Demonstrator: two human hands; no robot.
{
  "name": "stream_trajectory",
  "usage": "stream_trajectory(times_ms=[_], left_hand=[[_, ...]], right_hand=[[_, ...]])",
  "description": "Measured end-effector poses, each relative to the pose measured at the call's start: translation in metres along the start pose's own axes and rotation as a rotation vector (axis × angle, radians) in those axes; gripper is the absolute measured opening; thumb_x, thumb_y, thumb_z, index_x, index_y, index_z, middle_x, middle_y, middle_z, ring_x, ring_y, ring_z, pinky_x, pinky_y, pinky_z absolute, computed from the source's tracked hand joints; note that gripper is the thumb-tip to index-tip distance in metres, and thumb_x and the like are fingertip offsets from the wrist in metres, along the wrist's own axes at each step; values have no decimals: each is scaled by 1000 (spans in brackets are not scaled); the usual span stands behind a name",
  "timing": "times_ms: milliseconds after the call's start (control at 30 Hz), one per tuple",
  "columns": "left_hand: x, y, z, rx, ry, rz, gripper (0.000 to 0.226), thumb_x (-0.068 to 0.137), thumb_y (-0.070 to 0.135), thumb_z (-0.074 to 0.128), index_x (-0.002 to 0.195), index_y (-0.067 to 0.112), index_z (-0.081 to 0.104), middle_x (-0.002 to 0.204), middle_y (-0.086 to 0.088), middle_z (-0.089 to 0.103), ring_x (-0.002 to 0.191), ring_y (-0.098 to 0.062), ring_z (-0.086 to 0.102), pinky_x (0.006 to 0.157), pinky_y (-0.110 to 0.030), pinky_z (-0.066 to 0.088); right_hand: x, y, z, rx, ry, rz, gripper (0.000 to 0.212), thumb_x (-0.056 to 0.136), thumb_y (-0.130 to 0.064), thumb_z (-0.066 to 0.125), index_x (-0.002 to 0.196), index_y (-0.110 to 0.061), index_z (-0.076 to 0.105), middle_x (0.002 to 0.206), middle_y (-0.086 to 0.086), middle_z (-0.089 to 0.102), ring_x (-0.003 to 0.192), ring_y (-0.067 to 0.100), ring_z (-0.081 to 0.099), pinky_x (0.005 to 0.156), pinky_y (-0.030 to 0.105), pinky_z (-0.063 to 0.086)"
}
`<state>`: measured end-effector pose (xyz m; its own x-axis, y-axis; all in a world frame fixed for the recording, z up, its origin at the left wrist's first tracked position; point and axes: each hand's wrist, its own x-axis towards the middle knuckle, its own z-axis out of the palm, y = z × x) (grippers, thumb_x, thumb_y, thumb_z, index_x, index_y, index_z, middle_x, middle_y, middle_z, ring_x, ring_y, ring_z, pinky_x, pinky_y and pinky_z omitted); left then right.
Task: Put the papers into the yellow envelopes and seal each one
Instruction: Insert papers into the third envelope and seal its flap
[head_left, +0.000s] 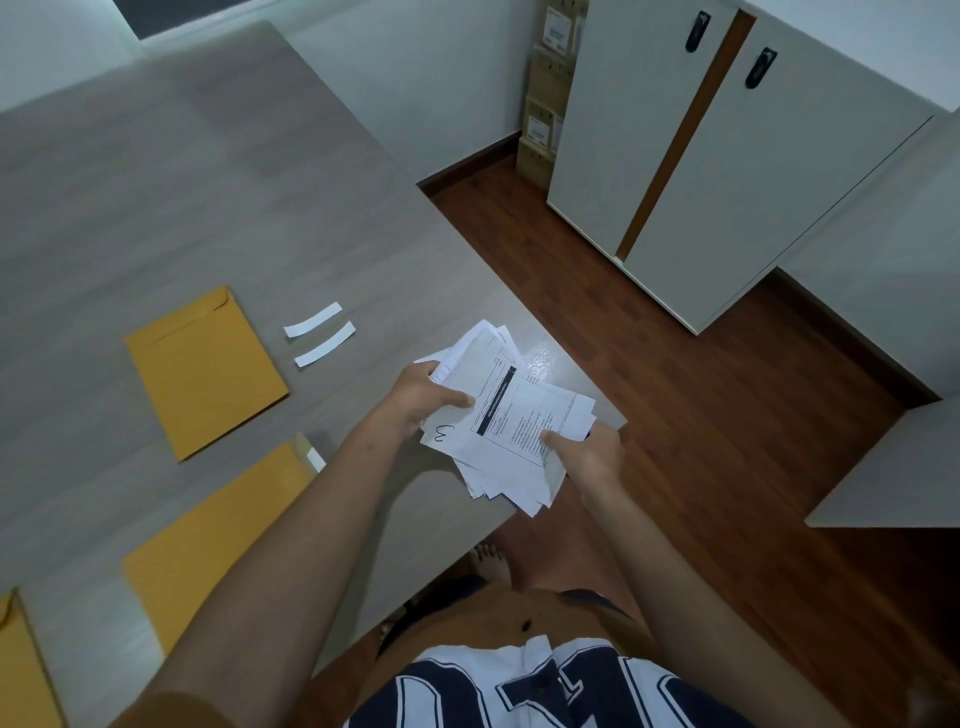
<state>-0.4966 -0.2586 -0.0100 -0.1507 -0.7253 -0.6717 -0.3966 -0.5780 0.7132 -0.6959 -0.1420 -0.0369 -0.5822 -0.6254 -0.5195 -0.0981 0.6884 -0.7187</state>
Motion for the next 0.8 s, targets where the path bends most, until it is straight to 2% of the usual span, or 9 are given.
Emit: stream_trajectory(times_ms=[100, 200, 300, 367, 433, 533, 633, 800], left_hand=[[-10, -4, -13, -168, -38, -1, 45, 71, 0, 83, 112, 10, 65, 105, -11, 72, 90, -29, 70, 70, -39, 59], [-24, -13, -35, -336, -78, 21, 51, 73, -1, 81, 119, 4, 61, 112, -16, 71, 95, -33, 71, 70, -40, 60], [-43, -27, -61, -472, -62, 49, 49, 76, -4, 76, 121, 2, 58, 114, -17, 70, 99, -35, 70, 72, -42, 61], [-52, -37, -74, -534, -68, 65, 51, 77, -3, 76, 124, 2, 56, 116, -18, 70, 104, -37, 68, 80, -48, 59], [-65, -52, -93, -589, -22, 83, 56, 75, -1, 77, 127, 2, 55, 117, -18, 69, 105, -37, 68, 83, -51, 58], [-81, -71, -115, -653, 111, 106, 53, 76, -2, 77, 125, 4, 56, 115, -15, 71, 98, -31, 71, 76, -43, 60], [-99, -93, -141, -693, 188, 143, 62, 70, 6, 83, 126, 11, 57, 118, -10, 70, 103, -29, 69, 83, -46, 58], [-136, -130, -187, -685, 314, 156, 88, 51, 23, 93, 129, 7, 56, 120, -9, 70, 109, -29, 67, 94, -47, 54]], right_hand=[[-5, -8, 2, 52, -23, -52, 33, 76, -22, 82, 106, -14, 70, 107, 0, 72, 84, 13, 67, 72, 31, 58], [-11, -21, 7, 184, -82, -61, 41, 74, -31, 83, 108, -16, 65, 104, -4, 72, 86, 9, 69, 67, 30, 59], [-22, -40, 19, 280, -261, -83, 36, 76, -32, 82, 106, -20, 68, 103, -8, 73, 91, 14, 70, 78, 37, 59], [-30, -52, 28, 341, -385, -71, 35, 77, -29, 82, 107, -18, 68, 103, -7, 75, 94, 18, 70, 84, 42, 58], [-42, -62, 46, 362, -488, -61, 39, 76, -23, 82, 111, -17, 66, 105, -5, 74, 96, 19, 70, 85, 41, 58], [-59, -75, 73, 365, -554, -100, 45, 74, -15, 83, 115, -15, 63, 108, -2, 74, 95, 17, 71, 81, 34, 59], [-74, -84, 99, 321, -570, -167, 49, 74, -11, 83, 116, -16, 57, 106, -6, 71, 95, 12, 69, 74, 25, 55], [-97, -96, 143, 139, -654, -280, 57, 71, -16, 86, 118, -22, 56, 111, -6, 69, 103, 14, 65, 87, 33, 53]])
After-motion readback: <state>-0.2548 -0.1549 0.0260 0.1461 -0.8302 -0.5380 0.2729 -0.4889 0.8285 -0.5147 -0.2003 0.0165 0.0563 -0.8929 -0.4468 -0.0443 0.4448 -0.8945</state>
